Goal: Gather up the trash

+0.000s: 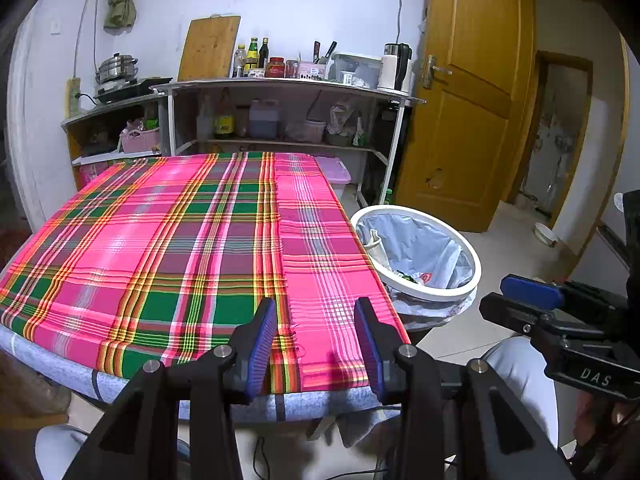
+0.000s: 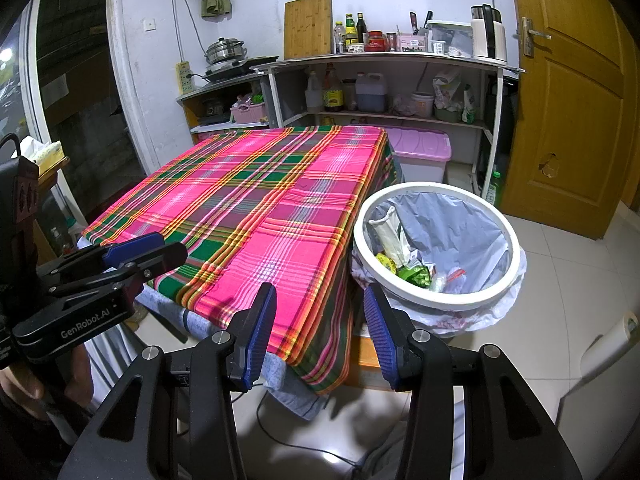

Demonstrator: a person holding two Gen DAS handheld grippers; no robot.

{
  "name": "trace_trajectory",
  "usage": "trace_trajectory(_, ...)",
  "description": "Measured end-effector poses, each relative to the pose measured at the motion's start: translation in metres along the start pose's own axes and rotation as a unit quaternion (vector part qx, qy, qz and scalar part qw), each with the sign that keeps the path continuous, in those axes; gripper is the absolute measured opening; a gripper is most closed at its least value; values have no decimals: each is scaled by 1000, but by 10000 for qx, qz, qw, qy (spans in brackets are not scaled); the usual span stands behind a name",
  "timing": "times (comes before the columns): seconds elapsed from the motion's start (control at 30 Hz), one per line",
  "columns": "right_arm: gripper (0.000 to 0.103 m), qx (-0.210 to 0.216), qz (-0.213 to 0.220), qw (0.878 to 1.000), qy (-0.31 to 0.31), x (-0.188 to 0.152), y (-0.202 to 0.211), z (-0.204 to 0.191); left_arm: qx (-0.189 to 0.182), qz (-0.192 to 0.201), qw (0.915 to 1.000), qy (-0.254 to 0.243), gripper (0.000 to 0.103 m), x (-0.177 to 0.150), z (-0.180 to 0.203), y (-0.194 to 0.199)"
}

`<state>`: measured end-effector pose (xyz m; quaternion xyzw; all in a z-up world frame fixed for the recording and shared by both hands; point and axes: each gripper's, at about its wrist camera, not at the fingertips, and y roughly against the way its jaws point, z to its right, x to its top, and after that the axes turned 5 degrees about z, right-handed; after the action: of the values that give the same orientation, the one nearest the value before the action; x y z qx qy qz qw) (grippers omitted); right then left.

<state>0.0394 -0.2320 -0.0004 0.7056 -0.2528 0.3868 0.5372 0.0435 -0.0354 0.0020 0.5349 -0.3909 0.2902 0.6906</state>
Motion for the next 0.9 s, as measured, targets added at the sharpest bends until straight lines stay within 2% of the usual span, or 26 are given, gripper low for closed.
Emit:
trace_trajectory(0.5,47,-3,-6,10000,-1,0,0,-1,16,7,10000,-5,40,-2,0,2)
trace_trajectory(0.9,47,-6,-8,10000,1,-1,0,0,240,94,9996,-68,40,-6,2,7)
